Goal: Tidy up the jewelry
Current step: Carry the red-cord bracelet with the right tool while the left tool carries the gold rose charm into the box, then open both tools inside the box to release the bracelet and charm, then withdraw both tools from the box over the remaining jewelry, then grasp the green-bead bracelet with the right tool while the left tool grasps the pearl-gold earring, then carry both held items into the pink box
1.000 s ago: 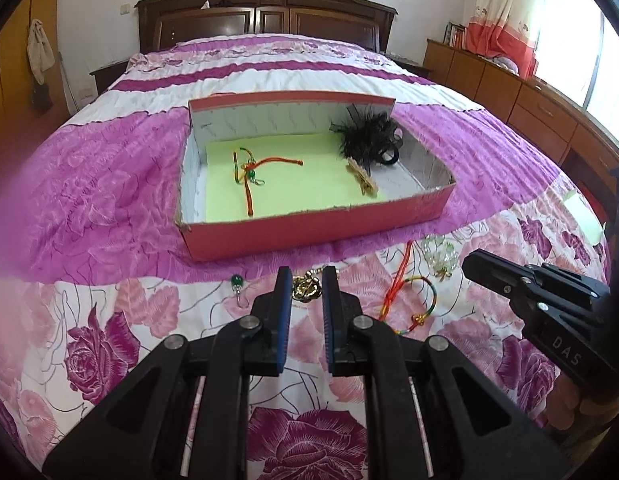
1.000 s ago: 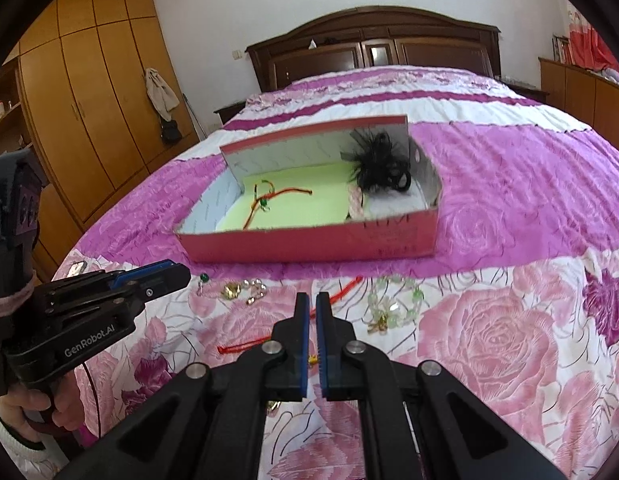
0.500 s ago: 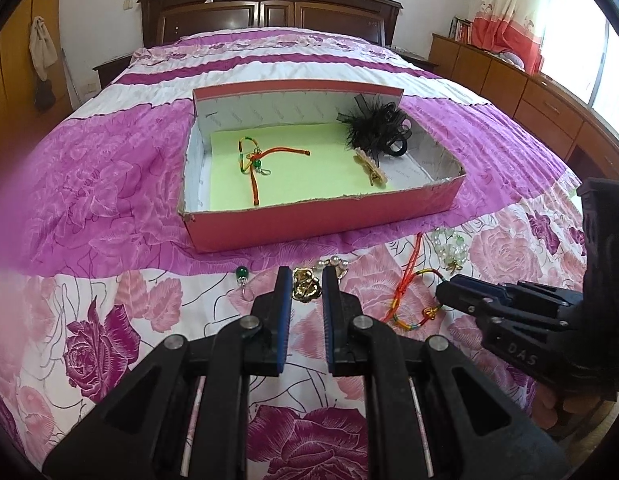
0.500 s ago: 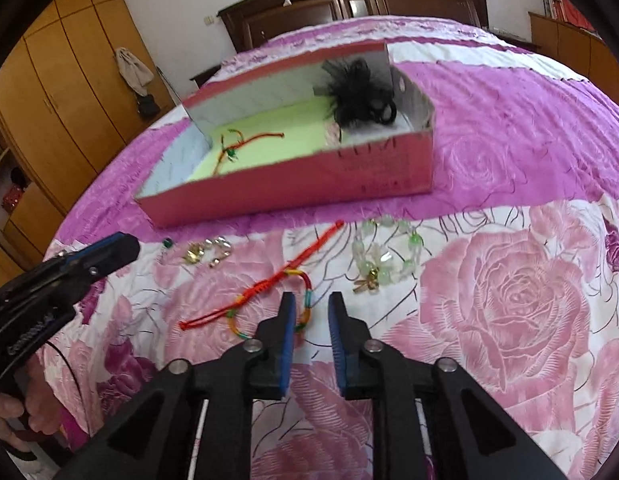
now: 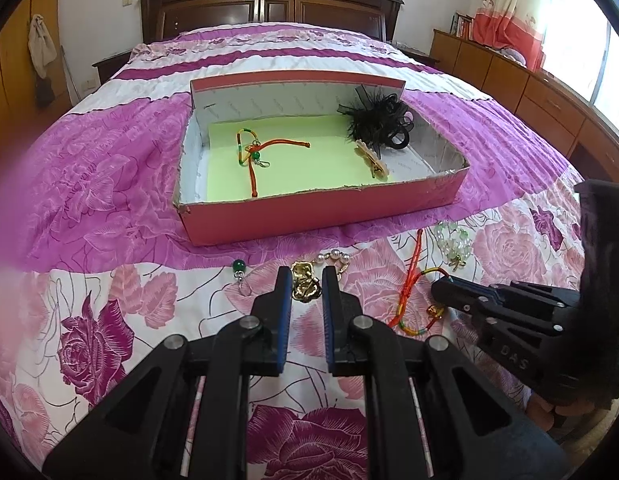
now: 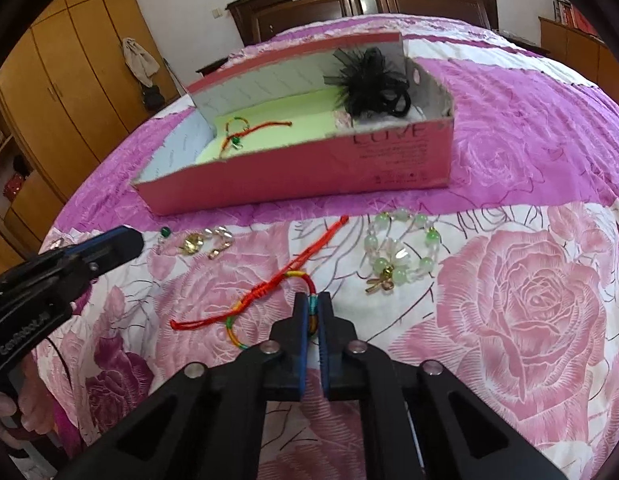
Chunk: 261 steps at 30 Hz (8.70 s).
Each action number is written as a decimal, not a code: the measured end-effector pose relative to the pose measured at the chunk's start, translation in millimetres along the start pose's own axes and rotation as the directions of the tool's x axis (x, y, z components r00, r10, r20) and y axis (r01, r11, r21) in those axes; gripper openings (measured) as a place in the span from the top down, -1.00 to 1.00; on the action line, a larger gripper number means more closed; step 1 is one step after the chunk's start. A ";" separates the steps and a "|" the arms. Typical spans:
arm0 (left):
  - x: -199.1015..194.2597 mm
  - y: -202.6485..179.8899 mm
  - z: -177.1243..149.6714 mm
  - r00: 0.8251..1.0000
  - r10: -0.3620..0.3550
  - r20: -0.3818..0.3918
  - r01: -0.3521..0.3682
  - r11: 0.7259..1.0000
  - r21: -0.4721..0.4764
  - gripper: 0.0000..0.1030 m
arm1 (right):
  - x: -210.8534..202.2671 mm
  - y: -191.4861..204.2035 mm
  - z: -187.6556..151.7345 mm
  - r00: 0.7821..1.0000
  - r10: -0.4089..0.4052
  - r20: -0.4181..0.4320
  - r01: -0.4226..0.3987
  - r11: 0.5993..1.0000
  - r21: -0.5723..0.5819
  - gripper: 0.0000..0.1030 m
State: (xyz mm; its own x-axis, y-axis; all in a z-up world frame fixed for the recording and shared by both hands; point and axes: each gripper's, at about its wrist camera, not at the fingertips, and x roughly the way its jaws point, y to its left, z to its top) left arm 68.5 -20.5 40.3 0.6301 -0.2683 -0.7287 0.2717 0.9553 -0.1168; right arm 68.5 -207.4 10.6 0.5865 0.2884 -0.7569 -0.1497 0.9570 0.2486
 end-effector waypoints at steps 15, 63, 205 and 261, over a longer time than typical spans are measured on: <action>-10.4 1.8 12.6 0.999 -0.001 0.052 0.002 1.000 -0.023 0.88 | -53.0 25.2 16.7 0.977 0.025 0.213 -0.009 0.997 -0.078 0.91; 107.5 23.7 86.0 0.993 0.099 0.057 -0.097 0.994 -0.047 0.87 | 36.2 -35.9 110.1 0.971 -0.127 0.203 0.130 0.991 -0.003 0.90; -1.3 -14.6 21.3 1.000 -0.005 0.015 0.005 1.000 0.022 0.81 | -54.4 -2.3 9.7 0.974 -0.043 0.220 0.059 0.996 -0.067 0.82; 97.4 24.4 84.5 0.985 0.113 0.133 -0.110 0.994 -0.026 0.81 | 30.9 -34.4 115.1 0.950 -0.146 0.277 0.159 0.987 -0.025 0.82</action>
State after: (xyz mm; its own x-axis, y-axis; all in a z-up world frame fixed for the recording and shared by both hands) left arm 198.0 -33.9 23.5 0.7479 -0.1732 -0.6408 0.1819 0.9819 -0.0530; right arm 183.4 -235.1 48.2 0.7991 0.1251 -0.5880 -0.0744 0.9912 0.1098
